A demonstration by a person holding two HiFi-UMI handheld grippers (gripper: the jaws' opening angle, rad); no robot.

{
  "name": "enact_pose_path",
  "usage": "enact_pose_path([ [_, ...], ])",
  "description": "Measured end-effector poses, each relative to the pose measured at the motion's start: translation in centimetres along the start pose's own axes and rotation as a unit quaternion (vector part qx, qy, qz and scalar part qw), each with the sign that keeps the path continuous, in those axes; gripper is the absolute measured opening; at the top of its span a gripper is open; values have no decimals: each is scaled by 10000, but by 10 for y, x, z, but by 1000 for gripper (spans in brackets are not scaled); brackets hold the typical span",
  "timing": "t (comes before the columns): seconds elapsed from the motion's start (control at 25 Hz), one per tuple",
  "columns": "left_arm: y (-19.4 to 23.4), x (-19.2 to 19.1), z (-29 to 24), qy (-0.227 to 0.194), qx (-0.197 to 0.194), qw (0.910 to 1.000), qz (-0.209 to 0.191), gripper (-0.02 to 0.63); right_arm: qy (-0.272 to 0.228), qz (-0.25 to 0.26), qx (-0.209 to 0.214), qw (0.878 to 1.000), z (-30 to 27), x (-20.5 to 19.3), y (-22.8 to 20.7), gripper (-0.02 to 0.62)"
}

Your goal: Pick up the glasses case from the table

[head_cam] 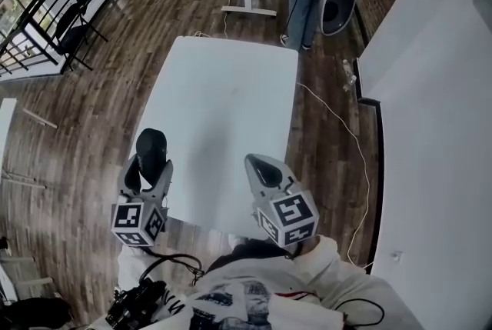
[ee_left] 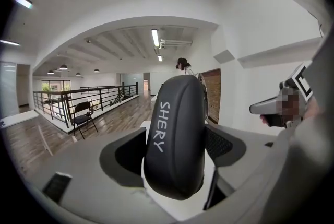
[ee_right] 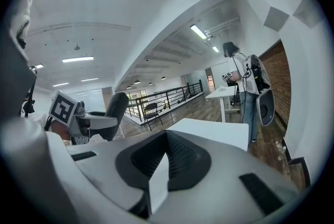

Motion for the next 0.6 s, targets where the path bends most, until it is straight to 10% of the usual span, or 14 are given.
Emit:
enact_pose_path([
  [0.6,-11,7,24,-88,72,9999,-77,370,-64,53,163,9998,11,1,10,-6],
])
Point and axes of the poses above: the fingertips, and each gripper's own axes: z backward along the fingers, y to its left, x out of its top, the point moved 6 cm from there along z, backward along the fingers, and after that the axes turned 3 degrees about -y, right-handed, at the moved point
